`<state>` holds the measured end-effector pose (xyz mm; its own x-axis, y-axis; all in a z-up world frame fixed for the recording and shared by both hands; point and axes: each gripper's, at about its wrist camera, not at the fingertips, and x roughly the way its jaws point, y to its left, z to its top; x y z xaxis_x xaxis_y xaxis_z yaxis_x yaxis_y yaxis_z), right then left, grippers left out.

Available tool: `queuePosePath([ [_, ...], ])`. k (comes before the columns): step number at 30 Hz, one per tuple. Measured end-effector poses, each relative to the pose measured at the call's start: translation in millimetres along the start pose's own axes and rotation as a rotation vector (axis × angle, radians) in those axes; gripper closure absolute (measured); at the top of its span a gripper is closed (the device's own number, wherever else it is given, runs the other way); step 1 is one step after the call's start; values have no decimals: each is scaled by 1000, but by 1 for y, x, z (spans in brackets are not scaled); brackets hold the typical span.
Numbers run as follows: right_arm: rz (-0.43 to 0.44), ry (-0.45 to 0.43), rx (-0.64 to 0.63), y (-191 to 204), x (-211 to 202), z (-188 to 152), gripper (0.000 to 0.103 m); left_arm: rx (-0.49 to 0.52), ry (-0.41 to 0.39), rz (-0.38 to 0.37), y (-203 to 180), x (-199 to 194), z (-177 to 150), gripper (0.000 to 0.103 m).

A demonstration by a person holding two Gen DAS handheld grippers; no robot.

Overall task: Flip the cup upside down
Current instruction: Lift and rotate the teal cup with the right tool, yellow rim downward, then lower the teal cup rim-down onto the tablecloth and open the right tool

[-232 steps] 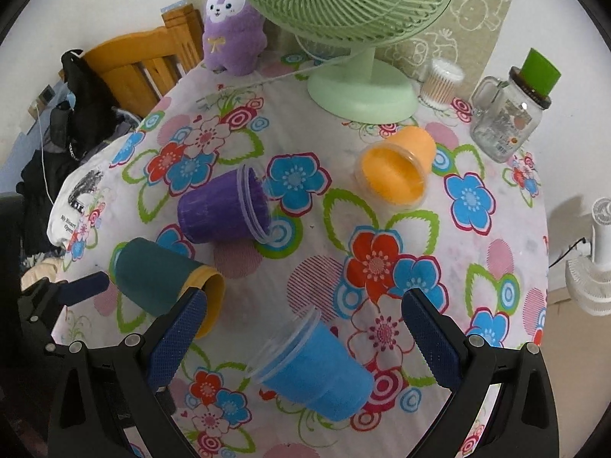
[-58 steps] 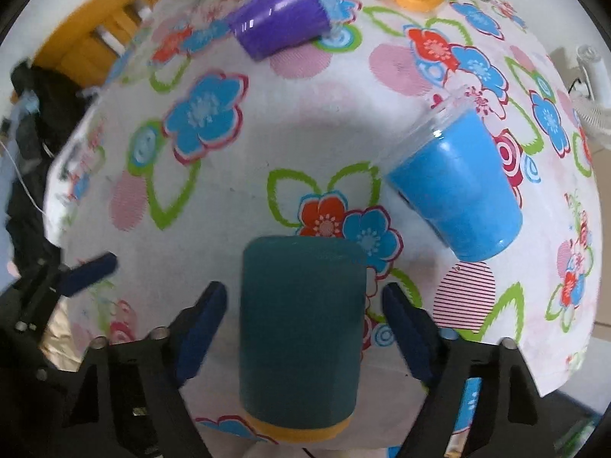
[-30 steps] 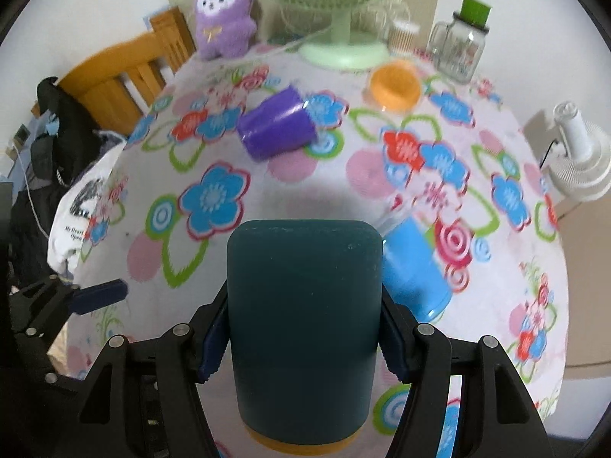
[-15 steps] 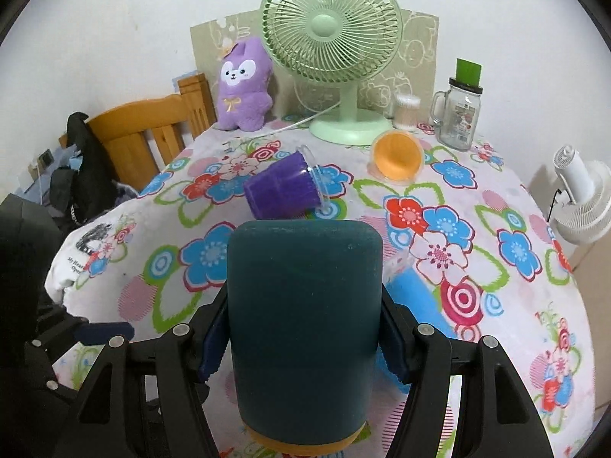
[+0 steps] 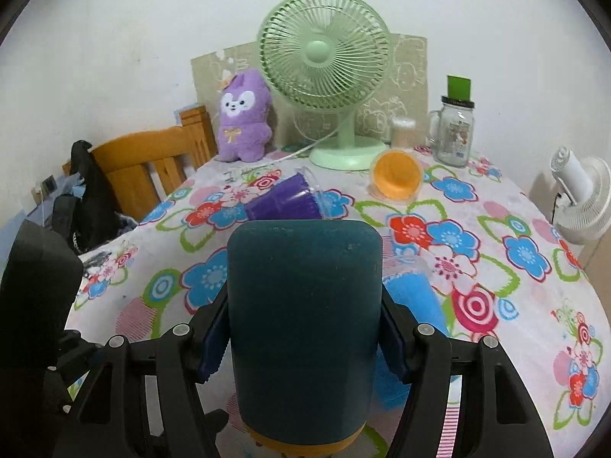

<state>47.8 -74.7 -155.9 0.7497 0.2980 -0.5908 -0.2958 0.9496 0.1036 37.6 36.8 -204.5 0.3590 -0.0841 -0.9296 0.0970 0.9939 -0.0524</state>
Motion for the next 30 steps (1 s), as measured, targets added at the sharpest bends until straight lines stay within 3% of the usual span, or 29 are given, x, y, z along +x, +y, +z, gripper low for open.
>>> queuePosePath([
  [8,31,20,0,10,2,-12,34,18,-2,32,0,-3,-9,15],
  [19,23,50,64,2,-7,-20,33,20,22,15,-2,-10,-25,12],
  [21,13,66,60,4,-8,-21,30,20,23,6,-4,-12,-26,12],
  [25,23,92,73,4,-12,-22,14,32,25,4,-8,-14,-29,8],
  [30,6,120,76,6,-15,-24,12,24,36,-23,-12,-15,-34,8],
])
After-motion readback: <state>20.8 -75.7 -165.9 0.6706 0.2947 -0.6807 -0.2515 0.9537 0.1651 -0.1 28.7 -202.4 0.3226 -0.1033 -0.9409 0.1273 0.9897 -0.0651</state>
